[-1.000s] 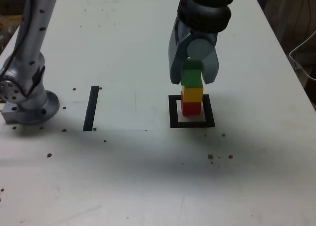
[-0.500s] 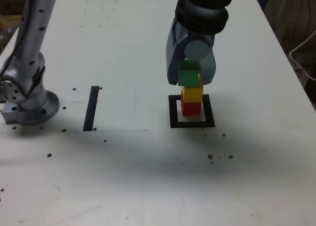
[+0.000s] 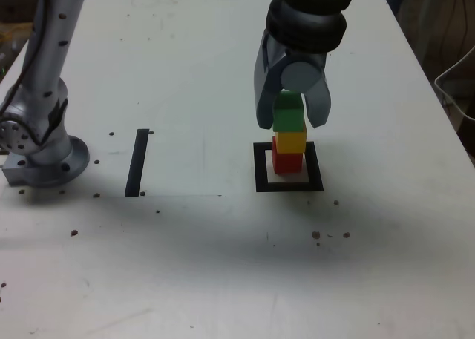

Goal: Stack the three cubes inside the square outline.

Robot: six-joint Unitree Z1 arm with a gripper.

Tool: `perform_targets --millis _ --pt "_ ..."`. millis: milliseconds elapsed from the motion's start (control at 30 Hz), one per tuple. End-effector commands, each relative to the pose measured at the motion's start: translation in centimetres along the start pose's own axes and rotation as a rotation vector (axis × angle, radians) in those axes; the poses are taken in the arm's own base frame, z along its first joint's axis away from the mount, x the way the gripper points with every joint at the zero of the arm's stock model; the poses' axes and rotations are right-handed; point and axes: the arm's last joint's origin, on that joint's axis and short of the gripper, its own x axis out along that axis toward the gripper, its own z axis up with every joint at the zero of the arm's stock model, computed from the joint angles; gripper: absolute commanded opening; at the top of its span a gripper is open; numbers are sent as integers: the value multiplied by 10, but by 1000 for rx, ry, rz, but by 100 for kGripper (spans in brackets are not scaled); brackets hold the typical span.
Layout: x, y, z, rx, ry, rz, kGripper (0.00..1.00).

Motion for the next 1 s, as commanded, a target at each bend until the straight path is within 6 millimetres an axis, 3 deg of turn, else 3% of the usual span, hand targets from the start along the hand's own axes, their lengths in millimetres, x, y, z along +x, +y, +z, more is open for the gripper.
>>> perform_targets --millis 0,67,233,300,600,967 --pt "1 1 1 1 -4 1 57" --pt "1 0 2 4 -9 1 63" --pt "2 1 -1 10 -8 6 93" --pt "2 1 -3 11 -2 9 99" --pt "-7 4 -18 23 -22 27 99" --pt "-31 7 -66 62 -105 -24 99"
